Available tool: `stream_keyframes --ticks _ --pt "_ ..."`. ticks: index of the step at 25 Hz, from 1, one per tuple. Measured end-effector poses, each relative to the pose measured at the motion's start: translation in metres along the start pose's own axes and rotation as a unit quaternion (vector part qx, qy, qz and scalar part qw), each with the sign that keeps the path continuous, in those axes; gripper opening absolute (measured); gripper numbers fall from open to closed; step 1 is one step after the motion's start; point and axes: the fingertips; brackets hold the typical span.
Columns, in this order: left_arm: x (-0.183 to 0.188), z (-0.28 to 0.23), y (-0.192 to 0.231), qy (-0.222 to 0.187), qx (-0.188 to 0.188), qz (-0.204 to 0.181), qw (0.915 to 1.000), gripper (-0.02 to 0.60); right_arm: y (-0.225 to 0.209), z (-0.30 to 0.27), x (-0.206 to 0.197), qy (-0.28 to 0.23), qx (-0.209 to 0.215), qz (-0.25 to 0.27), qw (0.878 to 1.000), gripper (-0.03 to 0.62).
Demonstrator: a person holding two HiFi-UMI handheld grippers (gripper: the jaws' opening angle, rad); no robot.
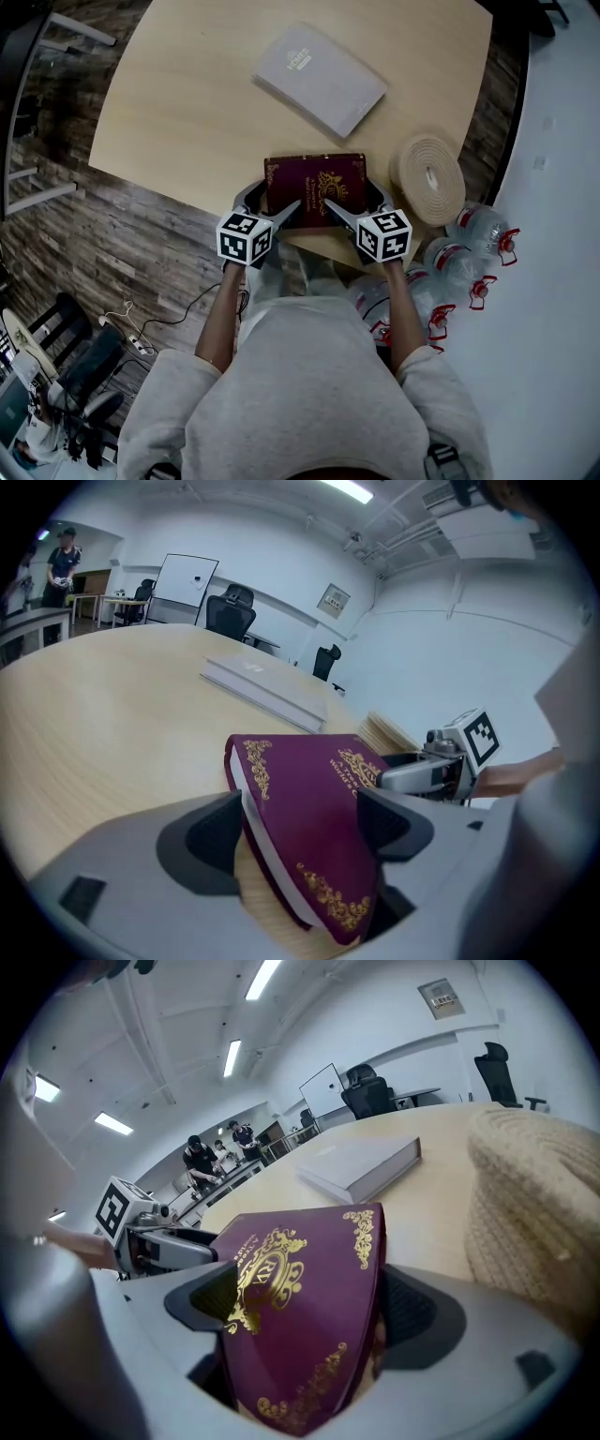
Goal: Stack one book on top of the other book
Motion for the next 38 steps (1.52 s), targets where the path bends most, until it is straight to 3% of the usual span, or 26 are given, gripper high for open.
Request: stream_keyframes --ticks 11,38 --pt "0.005 -0.011 0.003 0.015 -0.022 0.019 0.9995 0.399 -0.001 -0.008 0.008 0.002 0.006 -0.005 1.0 0.471" --pt "0.01 -0.017 0.004 -0.007 0.032 0.042 0.9986 0.41 0.0 -0.013 0.007 -0.002 -0.033 -0.009 0.999 0.476"
Point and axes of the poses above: the fingertips, and each gripper's own axes: z backward along the fingers, y to its left, x out of its top, and after that the axes turned 3 degrees about y, right-handed
